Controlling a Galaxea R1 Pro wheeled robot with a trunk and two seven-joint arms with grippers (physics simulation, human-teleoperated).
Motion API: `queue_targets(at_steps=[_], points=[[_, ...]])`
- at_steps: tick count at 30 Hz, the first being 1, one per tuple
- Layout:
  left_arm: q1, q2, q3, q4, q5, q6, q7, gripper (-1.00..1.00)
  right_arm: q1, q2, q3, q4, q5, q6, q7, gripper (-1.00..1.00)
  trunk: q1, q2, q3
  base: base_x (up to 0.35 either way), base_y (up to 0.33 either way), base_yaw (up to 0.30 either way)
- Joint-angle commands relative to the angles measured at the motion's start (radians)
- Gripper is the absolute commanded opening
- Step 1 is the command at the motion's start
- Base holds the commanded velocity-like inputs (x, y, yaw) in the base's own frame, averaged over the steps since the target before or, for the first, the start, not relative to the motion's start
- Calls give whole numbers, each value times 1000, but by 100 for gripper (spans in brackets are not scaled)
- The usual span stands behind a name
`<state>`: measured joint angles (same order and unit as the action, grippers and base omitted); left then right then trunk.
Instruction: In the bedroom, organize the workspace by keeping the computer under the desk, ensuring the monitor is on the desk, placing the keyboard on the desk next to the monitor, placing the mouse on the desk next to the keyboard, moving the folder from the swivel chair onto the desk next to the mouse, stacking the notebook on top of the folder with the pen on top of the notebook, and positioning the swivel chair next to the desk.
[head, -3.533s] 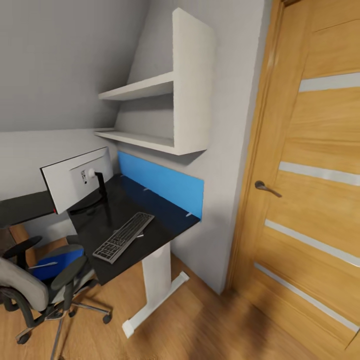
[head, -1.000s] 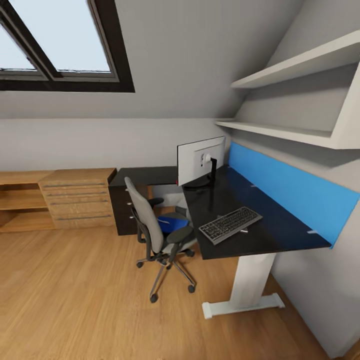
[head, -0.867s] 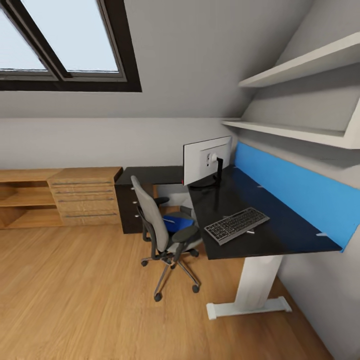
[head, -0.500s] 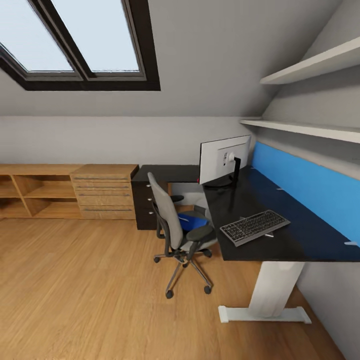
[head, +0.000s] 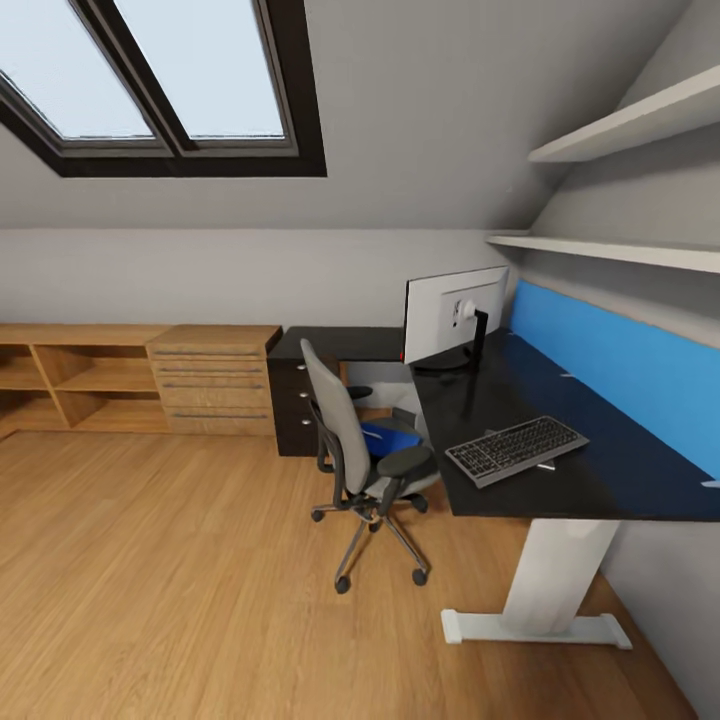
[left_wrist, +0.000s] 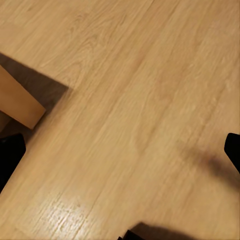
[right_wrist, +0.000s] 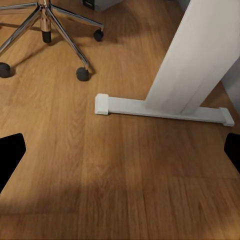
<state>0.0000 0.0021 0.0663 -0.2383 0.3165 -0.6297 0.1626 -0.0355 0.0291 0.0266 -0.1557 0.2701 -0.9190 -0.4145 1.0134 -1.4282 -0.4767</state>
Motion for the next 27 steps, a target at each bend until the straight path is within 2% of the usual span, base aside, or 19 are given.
queue_targets(at_steps=[1,21,23,27], points=[[0,0,4,-1,-7,-1,3,100,-1,0,3,1,7,0,-10,100,4,-8,-4,0,0,0],[0,1,4,-1,-7,1,3,100,0,1,4,0,8,-1,-10,100,81,-148,-67,0,0,0],[0,12,6,-10,-6,4,2,100,0,2,3,0,8,-1,-10,100,88,-162,-73,0,0,0],[0,16,5,-29,-7,8,-1,100,0,2,3,-1,7,-1,-11,100,104,-190,-86,0,0,0]])
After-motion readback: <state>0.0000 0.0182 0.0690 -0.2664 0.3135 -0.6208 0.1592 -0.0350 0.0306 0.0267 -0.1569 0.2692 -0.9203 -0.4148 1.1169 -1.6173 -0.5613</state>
